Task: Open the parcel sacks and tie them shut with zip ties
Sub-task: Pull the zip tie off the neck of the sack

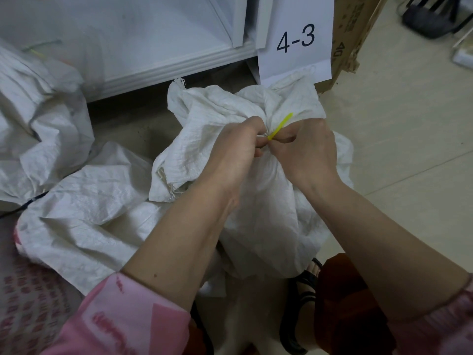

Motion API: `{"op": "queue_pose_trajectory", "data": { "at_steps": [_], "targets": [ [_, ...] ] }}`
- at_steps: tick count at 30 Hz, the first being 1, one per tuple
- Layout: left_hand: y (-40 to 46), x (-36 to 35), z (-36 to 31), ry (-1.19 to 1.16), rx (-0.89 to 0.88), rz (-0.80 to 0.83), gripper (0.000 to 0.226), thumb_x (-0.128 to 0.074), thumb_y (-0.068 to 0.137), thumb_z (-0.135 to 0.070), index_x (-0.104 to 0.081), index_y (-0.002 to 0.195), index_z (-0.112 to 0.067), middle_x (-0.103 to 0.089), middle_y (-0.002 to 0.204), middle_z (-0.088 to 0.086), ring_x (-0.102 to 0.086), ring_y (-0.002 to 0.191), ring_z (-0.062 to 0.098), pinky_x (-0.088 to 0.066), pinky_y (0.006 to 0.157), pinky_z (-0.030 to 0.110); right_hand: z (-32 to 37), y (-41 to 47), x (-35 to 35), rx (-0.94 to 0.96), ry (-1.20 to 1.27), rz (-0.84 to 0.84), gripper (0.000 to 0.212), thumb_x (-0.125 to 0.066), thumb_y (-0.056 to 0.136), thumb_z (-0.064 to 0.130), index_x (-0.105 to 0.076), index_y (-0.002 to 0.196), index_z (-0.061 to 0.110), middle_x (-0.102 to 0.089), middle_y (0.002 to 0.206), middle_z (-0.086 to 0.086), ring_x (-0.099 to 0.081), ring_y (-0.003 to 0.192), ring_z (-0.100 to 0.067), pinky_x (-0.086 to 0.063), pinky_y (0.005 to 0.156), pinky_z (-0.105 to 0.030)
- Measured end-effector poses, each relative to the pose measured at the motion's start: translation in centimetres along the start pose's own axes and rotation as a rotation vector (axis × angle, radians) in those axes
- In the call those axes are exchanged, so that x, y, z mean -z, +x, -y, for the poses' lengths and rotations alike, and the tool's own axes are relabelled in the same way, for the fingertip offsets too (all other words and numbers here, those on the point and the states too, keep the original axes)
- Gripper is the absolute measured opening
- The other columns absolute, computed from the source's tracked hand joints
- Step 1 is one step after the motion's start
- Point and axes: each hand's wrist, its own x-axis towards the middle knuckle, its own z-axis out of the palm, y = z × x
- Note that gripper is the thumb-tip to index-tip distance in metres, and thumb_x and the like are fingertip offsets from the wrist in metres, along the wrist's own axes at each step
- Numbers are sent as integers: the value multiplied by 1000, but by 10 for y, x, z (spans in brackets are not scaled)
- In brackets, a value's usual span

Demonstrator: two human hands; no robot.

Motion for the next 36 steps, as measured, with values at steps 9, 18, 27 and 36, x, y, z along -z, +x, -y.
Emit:
{"op": "queue_pose_trajectory", "data": {
  "at_steps": [9, 18, 27, 36],
  "targets": [
    [2, 1, 3, -98, 57, -46, 36, -51, 81, -22, -63, 109, -2, -71, 104, 14, -49, 73, 13, -37, 57, 23, -3, -2, -3, -77, 169, 27, 34, -70, 76, 10, -58, 44, 15, -39, 36, 8, -37, 38, -10, -28, 47, -22],
    [-3, 4, -7, -14, -12, 8, 7, -49, 84, -15, -56, 82, -13, -71, 96, 13, -40, 52, 9, -30, 48, 21, 2, -2, 11, 35, 78, -20, 19, -71, 75, 13, -68, 60, 2, -63, 61, -19, -58, 60, -31, -44, 52, -35],
    [0, -5, 3, 66, -114, 58, 9, -49, 79, -6, -56, 76, -11, -53, 83, 11, -44, 61, 13, -32, 54, 23, 0, 5, 10, 321, -386, -30, 1, -63, 82, 8, -62, 83, 8, -58, 81, -6, -49, 90, -23, -37, 64, -32],
    [14, -14, 23, 658, -383, -163, 12, -56, 91, -20, -66, 98, -23, -65, 99, -6, -61, 90, 9, -50, 79, 27, -10, 12, 13, 429, -535, -15, 10, -60, 78, -3, -68, 82, 2, -64, 80, -14, -41, 72, -21, -31, 61, -31]
  ]
}}
